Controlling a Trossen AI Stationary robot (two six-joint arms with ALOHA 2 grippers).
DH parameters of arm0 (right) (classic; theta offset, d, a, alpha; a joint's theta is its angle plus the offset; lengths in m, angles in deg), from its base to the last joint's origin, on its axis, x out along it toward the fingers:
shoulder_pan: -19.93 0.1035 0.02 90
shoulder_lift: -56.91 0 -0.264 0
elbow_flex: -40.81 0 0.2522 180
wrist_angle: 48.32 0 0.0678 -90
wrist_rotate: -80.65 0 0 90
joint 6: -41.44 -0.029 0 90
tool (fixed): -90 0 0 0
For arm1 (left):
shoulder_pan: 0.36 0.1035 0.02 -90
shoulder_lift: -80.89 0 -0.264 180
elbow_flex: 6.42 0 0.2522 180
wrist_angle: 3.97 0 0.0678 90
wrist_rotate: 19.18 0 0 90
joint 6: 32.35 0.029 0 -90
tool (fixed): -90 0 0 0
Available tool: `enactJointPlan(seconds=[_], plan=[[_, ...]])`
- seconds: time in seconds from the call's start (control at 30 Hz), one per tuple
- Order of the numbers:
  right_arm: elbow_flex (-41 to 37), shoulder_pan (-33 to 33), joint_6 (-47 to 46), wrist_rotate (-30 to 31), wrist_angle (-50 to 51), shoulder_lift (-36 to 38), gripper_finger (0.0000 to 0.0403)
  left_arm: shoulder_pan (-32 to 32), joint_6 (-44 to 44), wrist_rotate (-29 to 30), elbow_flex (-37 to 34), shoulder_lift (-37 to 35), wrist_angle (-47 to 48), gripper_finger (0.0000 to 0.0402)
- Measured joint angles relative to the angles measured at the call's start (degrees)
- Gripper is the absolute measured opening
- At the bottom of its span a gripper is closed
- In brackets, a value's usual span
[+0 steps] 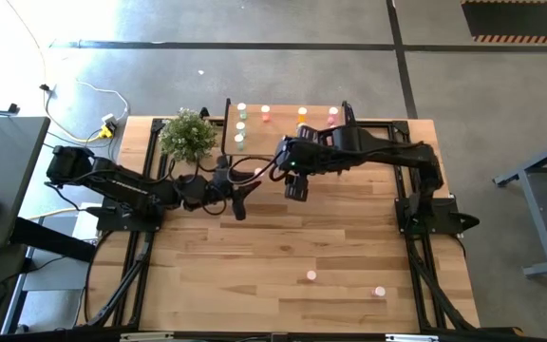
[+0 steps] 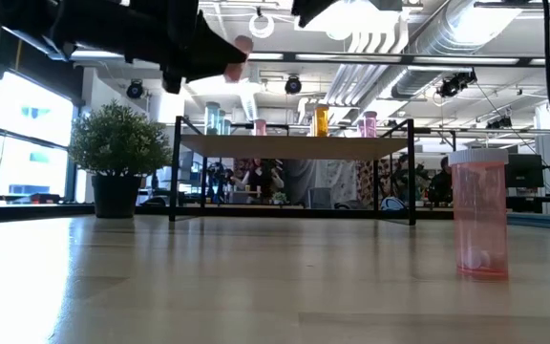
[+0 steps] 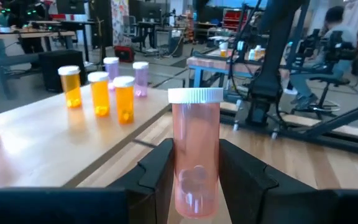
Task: Pick and place medicine bottles onto shelf by color
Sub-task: Put the top pink pill bottle on the shelf aligned with the other pink pill bottle
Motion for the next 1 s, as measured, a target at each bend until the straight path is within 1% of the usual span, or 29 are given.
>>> enactJointPlan(seconds=[0.1,0.2,0.43,0.6,0.7,0.8,0.9,1.0], plan=[[-7.8,0.2,-0.8,0.6,-2.8,2.1,0.0245,0.0,0.0,1.6,-1.3,0.0,-0.7,0.0106],[-16.3,0.3,-2.1,1.2,-6.4,6.0,0.0245,0.3,0.8,2.8,-1.5,0.0,-1.1,0.0106],[-37.3,0.1,-3.0,1.3,-24.1,18.4,0.0245,2.7,0.4,3.5,-1.5,0.8,-5.0,0.0106],[-49.5,0.2,-5.3,1.0,-33.7,26.1,0.0245,4.0,0.4,3.6,-1.5,4.7,-11.5,0.0106],[-54.9,0.2,-5.5,1.3,-37.4,29.4,0.0245,4.1,0.5,4.6,-1.4,8.5,-16.4,0.0106],[-58.8,0.2,-6.5,1.4,-39.2,31.7,0.0245,3.7,2.8,7.7,-1.4,12.6,-23.2,0.0106],[-60.7,0.2,-8.0,1.4,-39.5,33.3,0.0245,3.0,6.0,11.0,-1.4,16.3,-29.9,0.0106],[-60.9,0.2,-8.8,1.3,-38.8,33.7,0.0245,2.6,9.3,13.9,-1.4,19.9,-36.2,0.0106]])
